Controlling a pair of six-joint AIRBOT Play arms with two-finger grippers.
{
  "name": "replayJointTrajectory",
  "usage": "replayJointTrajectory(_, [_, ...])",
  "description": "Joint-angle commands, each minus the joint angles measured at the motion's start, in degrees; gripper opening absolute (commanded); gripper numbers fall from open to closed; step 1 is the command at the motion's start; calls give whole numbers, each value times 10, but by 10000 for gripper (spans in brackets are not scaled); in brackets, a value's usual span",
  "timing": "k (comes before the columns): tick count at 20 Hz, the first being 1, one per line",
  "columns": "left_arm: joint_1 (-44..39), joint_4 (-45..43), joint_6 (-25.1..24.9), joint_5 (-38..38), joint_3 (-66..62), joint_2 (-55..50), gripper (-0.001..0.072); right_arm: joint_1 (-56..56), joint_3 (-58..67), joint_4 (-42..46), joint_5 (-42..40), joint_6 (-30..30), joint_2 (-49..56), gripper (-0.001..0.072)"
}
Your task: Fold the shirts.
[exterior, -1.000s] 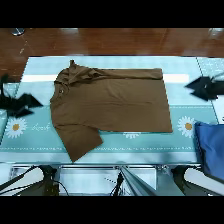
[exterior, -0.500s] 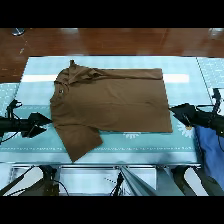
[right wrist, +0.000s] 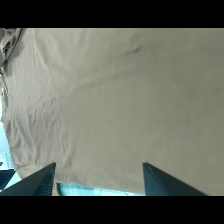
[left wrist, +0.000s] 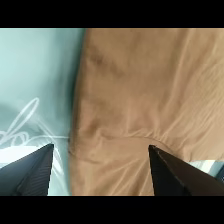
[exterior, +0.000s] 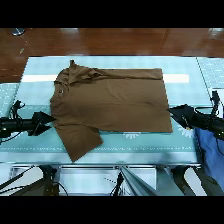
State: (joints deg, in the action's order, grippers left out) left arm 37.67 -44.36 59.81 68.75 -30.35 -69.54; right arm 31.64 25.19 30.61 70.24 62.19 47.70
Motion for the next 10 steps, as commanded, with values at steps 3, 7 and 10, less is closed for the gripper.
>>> replayJointTrajectory(3, [-35,5,-37,-2,1,-28,704,0,-1,-1,-7,7,-1,619])
replayJointTrajectory(7, [-89,5,-40,-12,0,-39,628,1,-1,-1,-21,14,-1,619])
replayJointTrajectory(10, [-95,5,-49,5,-4,-39,25,1,5,50,-70,29,0,619])
